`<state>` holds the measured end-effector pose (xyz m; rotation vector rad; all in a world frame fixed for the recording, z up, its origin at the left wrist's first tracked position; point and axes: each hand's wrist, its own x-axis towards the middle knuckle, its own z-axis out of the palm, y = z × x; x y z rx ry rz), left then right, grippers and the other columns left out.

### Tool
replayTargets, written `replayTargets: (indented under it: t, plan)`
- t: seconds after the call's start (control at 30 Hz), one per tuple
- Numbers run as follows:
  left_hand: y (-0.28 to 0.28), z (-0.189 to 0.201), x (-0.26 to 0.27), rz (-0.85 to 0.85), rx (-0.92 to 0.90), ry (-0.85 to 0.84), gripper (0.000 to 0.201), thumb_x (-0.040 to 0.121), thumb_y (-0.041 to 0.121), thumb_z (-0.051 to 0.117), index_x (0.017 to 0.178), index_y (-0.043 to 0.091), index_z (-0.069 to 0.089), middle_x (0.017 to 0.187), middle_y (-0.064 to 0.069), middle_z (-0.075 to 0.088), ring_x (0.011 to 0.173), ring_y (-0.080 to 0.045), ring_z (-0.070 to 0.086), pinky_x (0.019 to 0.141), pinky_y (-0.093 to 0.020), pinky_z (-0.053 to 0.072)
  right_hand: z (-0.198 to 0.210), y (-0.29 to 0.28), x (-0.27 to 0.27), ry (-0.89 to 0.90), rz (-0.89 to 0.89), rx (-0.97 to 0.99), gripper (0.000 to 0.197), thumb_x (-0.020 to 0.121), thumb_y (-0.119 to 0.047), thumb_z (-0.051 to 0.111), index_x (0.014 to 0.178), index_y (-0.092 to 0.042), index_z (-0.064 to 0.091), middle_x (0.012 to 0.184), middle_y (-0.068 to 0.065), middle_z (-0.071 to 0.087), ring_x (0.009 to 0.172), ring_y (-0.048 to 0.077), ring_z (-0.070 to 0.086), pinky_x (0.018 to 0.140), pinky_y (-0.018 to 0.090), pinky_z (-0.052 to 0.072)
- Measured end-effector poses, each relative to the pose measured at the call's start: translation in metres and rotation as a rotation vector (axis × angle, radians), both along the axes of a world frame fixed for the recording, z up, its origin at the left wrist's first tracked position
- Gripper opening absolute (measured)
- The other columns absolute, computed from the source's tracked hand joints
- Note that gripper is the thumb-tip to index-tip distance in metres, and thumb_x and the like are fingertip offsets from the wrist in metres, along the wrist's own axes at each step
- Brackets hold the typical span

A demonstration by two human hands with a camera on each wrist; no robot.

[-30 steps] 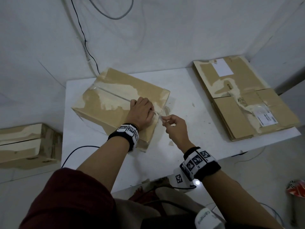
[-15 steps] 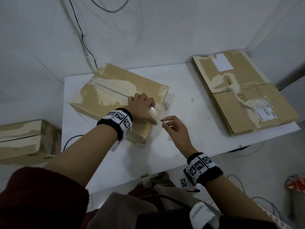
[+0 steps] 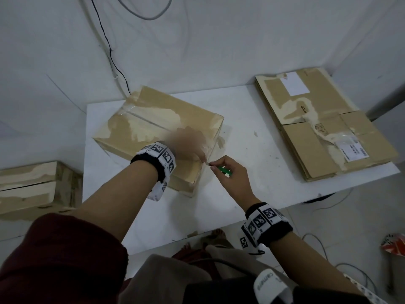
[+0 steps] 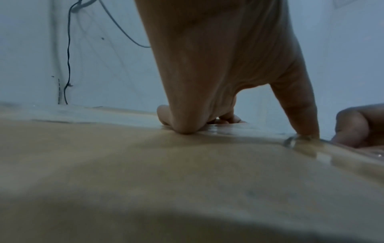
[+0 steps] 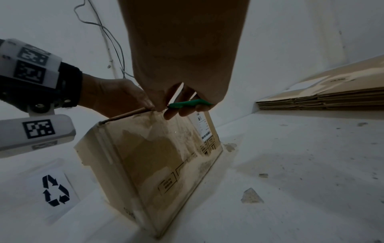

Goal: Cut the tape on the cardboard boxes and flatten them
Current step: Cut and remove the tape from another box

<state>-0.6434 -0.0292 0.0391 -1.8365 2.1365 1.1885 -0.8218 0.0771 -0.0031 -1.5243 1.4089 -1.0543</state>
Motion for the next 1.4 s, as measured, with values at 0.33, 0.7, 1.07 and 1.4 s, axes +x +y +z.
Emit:
replayTargets:
  t: [0.33,0.7,1.07,1.4]
  plan:
    - [0.007,0.015,0.001,0.044,0.019,0.025,0.053,0.042,0.054,0.071,0.089,0.044,0.049,0.111,0.004,0.036,0.115,-0.02,0.034,0.106,-0.041,0.029,0.0,-0.004,0.007,0.124,-0.001,-0.124,0.001,0.087,-0.014,0.073,0.086,-0.015,0.073,0.086,-0.01,0.072,0.085,0.008,0.063,0.076,0.015,0.049]
    - [0.004,0.002,0.004,0.145,-0.094,0.167,0.011,0.07,0.045,0.064,0.076,0.037,0.059,0.094,0.011,0.039,0.112,-0.018,0.036,0.107,-0.041,0.028,0.011,-0.019,0.016,0.281,-0.109,-0.07,0.012,0.091,-0.02,0.068,0.081,-0.023,0.063,0.089,-0.017,0.072,0.087,0.001,0.064,0.073,0.027,0.054]
    - [0.001,-0.005,0.007,0.196,-0.22,0.178,0.021,0.067,0.054,0.066,0.062,0.039,0.052,0.099,0.003,0.056,0.109,-0.023,0.05,0.101,-0.045,0.038,0.005,-0.031,0.029,0.426,-0.187,-0.094,0.012,0.093,-0.019,0.06,0.083,-0.025,0.059,0.089,-0.011,0.068,0.077,0.01,0.06,0.062,0.034,0.052]
    - [0.003,-0.006,0.011,0.163,-0.319,0.163,0.029,0.076,0.043,0.076,0.091,0.024,0.059,0.11,-0.001,0.049,0.116,-0.024,0.039,0.101,-0.04,0.03,0.01,-0.046,0.028,0.484,-0.177,-0.06,0.015,0.089,-0.011,0.06,0.084,-0.026,0.06,0.093,-0.014,0.07,0.081,0.011,0.062,0.063,0.032,0.051]
